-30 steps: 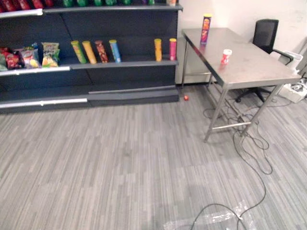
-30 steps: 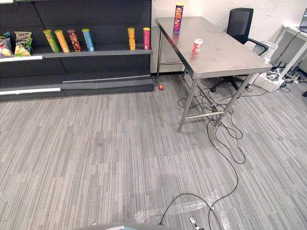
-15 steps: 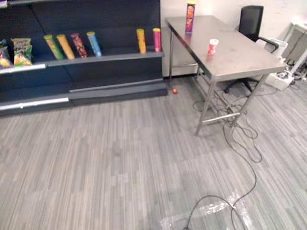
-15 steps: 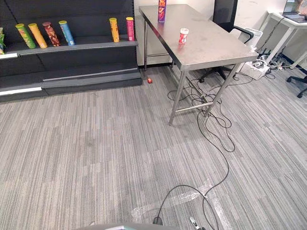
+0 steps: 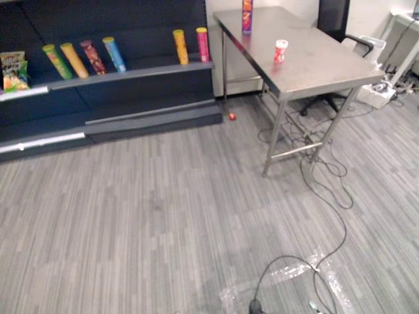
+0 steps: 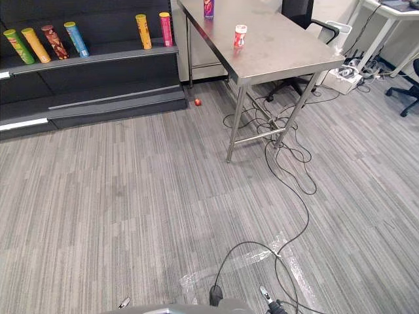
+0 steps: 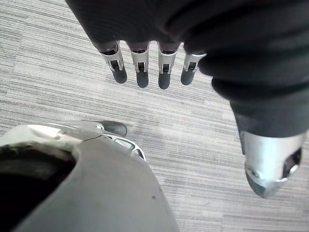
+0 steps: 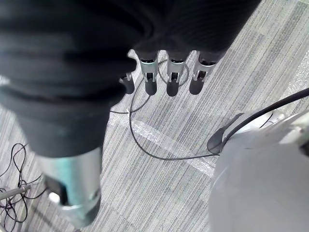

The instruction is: Put the gum and the chips on the shelf.

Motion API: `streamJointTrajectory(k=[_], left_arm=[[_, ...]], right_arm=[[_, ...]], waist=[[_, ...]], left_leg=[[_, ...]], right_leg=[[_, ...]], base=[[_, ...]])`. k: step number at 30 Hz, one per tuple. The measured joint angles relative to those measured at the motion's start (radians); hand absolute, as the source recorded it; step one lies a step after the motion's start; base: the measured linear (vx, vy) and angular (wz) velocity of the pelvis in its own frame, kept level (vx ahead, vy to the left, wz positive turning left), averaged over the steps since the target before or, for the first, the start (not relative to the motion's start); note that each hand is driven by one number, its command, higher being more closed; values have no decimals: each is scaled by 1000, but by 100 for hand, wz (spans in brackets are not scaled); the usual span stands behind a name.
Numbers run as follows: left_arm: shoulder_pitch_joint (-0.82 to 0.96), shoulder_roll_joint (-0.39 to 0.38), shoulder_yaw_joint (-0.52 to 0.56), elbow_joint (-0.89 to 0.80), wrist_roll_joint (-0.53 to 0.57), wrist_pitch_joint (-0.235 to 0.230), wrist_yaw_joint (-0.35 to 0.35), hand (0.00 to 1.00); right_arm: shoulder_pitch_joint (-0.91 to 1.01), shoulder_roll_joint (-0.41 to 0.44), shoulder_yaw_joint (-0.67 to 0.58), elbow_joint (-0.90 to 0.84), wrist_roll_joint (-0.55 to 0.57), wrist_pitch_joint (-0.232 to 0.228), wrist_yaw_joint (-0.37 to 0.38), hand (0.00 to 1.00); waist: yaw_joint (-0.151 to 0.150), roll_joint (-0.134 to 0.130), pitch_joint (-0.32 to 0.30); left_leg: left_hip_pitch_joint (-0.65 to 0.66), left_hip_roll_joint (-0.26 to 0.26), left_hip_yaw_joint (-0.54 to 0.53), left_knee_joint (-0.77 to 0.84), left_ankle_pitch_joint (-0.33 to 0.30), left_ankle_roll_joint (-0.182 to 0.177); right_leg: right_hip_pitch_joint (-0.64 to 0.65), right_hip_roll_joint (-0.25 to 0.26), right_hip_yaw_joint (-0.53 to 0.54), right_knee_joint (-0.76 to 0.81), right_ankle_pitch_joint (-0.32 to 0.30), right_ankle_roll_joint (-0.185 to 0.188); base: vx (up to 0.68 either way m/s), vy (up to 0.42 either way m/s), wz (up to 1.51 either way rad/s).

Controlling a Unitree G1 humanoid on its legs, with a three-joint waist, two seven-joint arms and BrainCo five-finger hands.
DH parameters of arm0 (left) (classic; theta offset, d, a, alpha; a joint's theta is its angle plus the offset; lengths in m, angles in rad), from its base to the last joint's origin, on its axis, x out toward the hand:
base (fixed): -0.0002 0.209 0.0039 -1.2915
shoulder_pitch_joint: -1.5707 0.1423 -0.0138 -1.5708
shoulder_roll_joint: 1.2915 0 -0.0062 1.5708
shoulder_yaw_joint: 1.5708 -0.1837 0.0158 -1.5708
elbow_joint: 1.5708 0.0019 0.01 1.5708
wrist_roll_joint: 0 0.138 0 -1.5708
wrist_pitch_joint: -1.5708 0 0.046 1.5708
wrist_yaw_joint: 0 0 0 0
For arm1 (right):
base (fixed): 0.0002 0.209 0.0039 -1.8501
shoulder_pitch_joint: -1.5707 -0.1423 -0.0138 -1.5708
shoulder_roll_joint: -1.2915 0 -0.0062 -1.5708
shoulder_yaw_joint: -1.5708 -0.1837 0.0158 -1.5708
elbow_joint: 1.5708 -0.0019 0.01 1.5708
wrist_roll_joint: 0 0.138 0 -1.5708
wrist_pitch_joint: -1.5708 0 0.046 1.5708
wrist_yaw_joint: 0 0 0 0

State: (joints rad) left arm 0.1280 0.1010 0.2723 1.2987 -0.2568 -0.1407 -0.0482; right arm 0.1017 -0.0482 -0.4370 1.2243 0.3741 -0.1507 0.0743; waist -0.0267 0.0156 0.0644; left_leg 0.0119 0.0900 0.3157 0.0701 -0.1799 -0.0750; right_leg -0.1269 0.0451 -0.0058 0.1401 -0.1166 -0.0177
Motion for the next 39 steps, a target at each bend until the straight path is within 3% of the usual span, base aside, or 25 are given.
streamJointTrajectory(k=[2, 5, 7, 10, 12, 15, 18, 20, 21, 22, 25, 29, 32, 34, 35, 37, 38, 39], left_arm=[[1, -2, 28, 0, -4, 0, -1, 0], [0, -7, 89, -20, -18, 1, -4, 0], [1, -29, 142, -50, -75, 1, -9, 0], [6, -42, 148, -66, -124, 1, -24, 0], [4, -43, 147, -70, -130, -1, -31, 0], [11, -59, 145, -88, -134, -9, -36, 0], [22, -67, 128, -109, -135, -13, -35, 0], [25, -65, 126, -110, -135, -16, -37, 0], [26, -52, 125, -109, -134, -21, -37, 0], [27, -47, 125, -106, -134, -27, -36, 0], [22, -24, 82, -83, -133, -24, -36, 0], [24, -3, 2, -62, -122, -23, -36, 0], [25, 20, -54, -68, -85, -23, -34, 0], [22, 22, -110, -73, -73, -23, -32, 0], [22, 18, -124, -75, -72, -24, -32, 0], [4, 25, -149, -73, -70, -21, -23, 0], [0, 18, -149, -74, -61, -21, -21, 0], [-4, 12, -147, -73, -47, -22, -20, 0]], right_arm=[[2, -4, 18, 0, 0, -3, 0, 0], [8, 7, 10, 0, 0, -3, 1, 0], [13, 19, -13, -1, 0, -3, 0, 0], [16, 27, -15, -35, 0, -3, 0, 0], [4, 27, -14, -38, 0, -3, -1, 0], [-24, 26, 20, -41, 0, -3, -3, 0], [-39, 27, 60, -51, -2, -5, -3, 0], [-38, 28, 57, -61, -2, -7, -7, 0], [-37, 41, 50, -58, -3, -7, -8, 0], [-42, 52, 28, -49, -3, -7, -4, 0], [-45, 62, -43, -16, -3, -5, -4, 0], [-46, 56, -85, 2, -3, -4, -3, 0], [-31, 52, -104, 2, -3, -3, -3, 0], [-19, 36, -97, 2, -3, -2, -5, 0], [-19, 34, -98, 2, 0, -2, -5, 0], [-32, 31, -93, -3, 0, -3, -9, 0], [-31, 26, -80, -17, 0, -4, -10, 0], [-29, 23, -60, -38, -1, -6, -11, 0]], waist=[[0, -5, 6], [2, -24, 26], [7, -28, 47], [23, -31, 55], [27, -36, 57], [33, -35, 58], [39, -23, 55], [56, -18, 48], [56, -34, 42], [55, -56, 26], [57, -65, -3], [57, -49, -35], [56, -40, -51], [39, -8, -46], [28, -1, -43], [25, -7, -28], [25, -1, -22], [24, 6, -14]], left_leg=[[-42, 32, -2, 114, -44, -10], [-119, 59, 0, 314, -42, -8], [-204, 109, -2, 548, -28, 14], [-265, 150, -1, 663, -37, 20], [-293, 148, -2, 647, -42, 17], [-337, 147, -12, 455, -23, 17], [-342, 158, -29, 196, 73, 5], [-335, 150, -21, 203, 170, -5], [-339, 125, -1, 231, 124, 6], [-356, 106, 10, 273, 80, 21], [-356, 58, 30, 299, 53, 64], [-281, 35, 33, 256, 55, 73], [-204, 27, 32, 241, 54, 74], [-138, 25, 18, 219, 44, 90], [-112, 23, 5, 202, 33, 104], [-1, 6, -4, 119, 18, 119], [47, 11, -2, 88, 18, 119], [90, 19, 1, 68, 18, 118]], right_leg=[[-13, 8, -12, 45, -40, -18], [-7, -4, -32, 82, -72, -32], [20, -7, -59, 117, -92, -38], [58, -19, -65, 123, -117, -37], [73, -46, -65, 115, -124, -27], [100, -96, -64, 97, -142, 5], [141, -128, -49, 82, -190, 56], [170, -157, -24, 62, -210, 87], [179, -189, -11, 39, -207, 85], [186, -209, -4, 17, -157, 89], [186, -255, 15, -3, -48, 103], [181, -267, 21, 46, 107, 112], [109, -267, 36, 262, 202, 101], [28, -269, 23, 487, 370, 106], [2, -270, 11, 563, 362, 105], [-115, -267, -30, 846, 147, 55], [-154, -250, -67, 903, 65, 30], [-185, -231, -101, 913, 5, 31]], base=[[1, -124, 11], [49, -127, 29], [103, -89, 29], [153, 34, 14], [115, 89, 13], [167, 201, 11], [257, 317, -12], [346, 424, -33], [488, 469, -29], [427, 358, -10], [458, 378, 7], [347, 222, -17], [264, 89, -10], [268, 49, 23], [294, 13, 30], [315, -60, 6], [259, -115, -7], [251, -186, -3]])
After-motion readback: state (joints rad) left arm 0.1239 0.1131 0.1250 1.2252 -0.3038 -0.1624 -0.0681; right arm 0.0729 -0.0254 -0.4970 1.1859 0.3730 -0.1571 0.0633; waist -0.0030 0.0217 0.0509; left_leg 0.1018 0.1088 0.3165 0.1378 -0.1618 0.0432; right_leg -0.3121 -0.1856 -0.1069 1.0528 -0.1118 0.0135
